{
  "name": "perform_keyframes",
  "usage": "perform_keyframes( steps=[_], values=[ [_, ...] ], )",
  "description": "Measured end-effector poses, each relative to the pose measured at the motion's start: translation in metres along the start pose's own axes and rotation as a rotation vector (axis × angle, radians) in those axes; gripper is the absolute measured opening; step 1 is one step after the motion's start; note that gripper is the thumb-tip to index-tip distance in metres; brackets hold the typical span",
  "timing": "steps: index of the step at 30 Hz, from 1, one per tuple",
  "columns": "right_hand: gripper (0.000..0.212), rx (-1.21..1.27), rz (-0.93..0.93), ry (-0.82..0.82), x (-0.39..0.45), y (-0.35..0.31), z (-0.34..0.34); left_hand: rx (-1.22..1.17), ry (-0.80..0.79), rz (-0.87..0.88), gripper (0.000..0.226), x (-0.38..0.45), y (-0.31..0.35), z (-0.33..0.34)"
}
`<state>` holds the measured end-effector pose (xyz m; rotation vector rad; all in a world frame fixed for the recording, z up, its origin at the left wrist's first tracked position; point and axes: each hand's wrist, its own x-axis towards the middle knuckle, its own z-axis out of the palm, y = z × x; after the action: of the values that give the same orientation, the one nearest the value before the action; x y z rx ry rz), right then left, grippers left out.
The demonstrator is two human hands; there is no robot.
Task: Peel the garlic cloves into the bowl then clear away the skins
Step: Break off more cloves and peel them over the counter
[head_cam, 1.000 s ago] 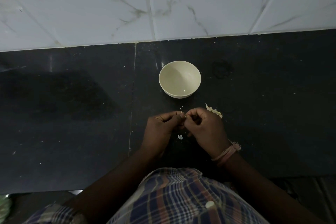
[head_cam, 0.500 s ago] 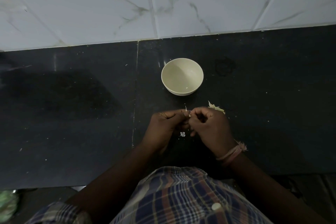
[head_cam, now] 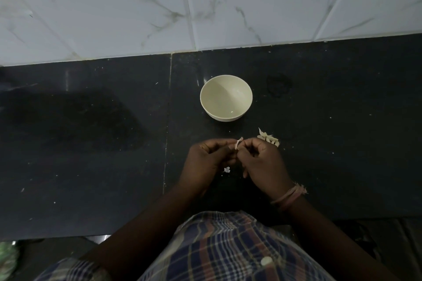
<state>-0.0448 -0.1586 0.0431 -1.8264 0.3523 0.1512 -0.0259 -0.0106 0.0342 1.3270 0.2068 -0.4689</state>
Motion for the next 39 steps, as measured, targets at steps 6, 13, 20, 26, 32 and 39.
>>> perform_keyframes(
  steps=[6,13,20,26,32,39],
  values=[
    [0.009,0.057,0.012,-0.025,0.0,-0.003,0.003,0.026,0.004,0.013,0.016,0.001,-0.003,0.0],
    [0.014,0.184,0.156,0.076,0.009,0.007,0.004,-0.158,0.056,-0.073,0.016,-0.002,-0.008,0.004],
    [0.009,0.098,0.11,0.094,0.011,0.019,0.001,-0.131,0.124,-0.093,0.012,0.001,-0.013,-0.006],
    [0.015,0.049,0.053,0.079,0.008,0.017,0.012,-0.087,0.17,-0.05,0.015,0.0,-0.018,-0.008],
    [0.007,0.123,-0.028,0.021,0.0,0.01,0.013,-0.056,0.175,-0.025,0.015,-0.004,-0.014,-0.005],
    [0.011,0.056,-0.083,0.09,0.002,0.012,0.018,0.004,0.185,-0.014,0.013,-0.007,-0.012,-0.002]
  ],
)
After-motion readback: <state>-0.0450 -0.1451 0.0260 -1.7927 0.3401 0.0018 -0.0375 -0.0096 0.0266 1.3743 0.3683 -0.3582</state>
